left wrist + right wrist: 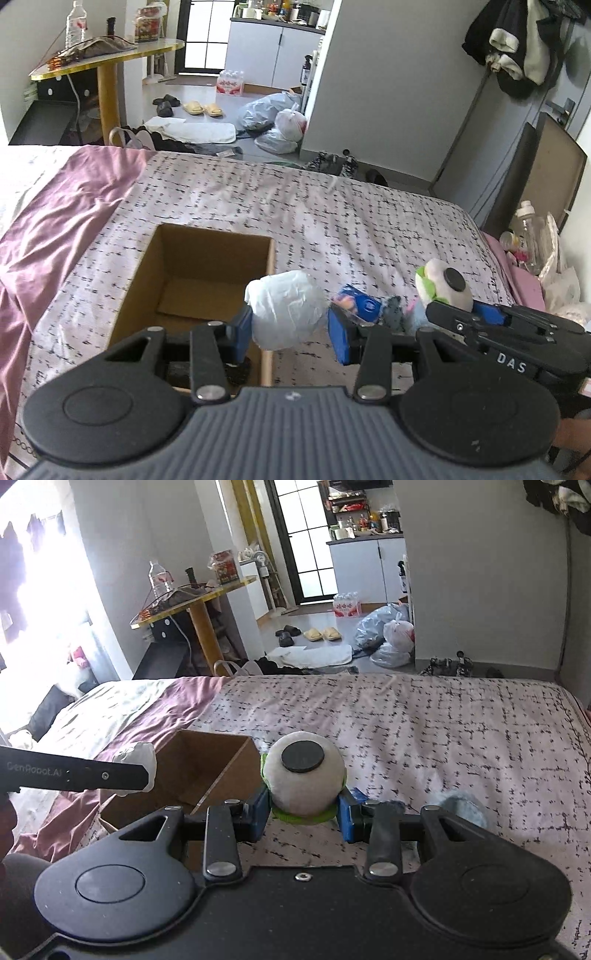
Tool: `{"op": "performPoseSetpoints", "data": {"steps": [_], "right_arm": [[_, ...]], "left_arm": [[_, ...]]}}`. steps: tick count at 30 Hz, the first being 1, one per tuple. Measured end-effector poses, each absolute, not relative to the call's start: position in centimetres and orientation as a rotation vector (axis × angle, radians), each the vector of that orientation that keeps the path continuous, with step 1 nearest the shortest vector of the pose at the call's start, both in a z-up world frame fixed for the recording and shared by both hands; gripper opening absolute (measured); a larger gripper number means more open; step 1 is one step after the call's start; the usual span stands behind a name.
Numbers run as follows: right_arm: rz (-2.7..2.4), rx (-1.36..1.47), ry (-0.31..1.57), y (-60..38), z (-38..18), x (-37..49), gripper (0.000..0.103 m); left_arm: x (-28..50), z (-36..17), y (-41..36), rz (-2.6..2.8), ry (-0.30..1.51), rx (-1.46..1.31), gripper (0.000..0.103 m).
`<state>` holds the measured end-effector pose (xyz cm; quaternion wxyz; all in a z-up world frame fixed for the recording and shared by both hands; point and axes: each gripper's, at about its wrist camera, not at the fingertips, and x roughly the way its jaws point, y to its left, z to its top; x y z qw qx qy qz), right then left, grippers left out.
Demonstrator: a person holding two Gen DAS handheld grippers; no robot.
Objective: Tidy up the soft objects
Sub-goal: 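Carry both plushes over the box and open left tool to drop the white ball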
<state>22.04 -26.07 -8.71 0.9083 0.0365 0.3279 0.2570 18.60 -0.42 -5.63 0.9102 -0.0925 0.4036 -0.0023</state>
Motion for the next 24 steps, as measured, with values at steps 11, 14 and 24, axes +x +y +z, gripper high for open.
{"op": "performPoseSetpoints", "data": {"steps": [11,14,24], "right_arm": [[0.560,0.081,0.680,-22.1,-8.6,22.0,0.037],[0.565,0.088,0.693,-21.0,-9.0,22.2,0.037],[0.613,0.058,0.707,-17.0,-9.7,22.4,0.037]], "left_arm": [[19.1,-6.7,4.2,0.043,0.836,-0.224,0.043],[19.4,-7.4,5.2,0.054,0.842,-0.232,0.043],[21.0,-10.7,8.1,0.071,0.894,-0.249,0.043]]}}
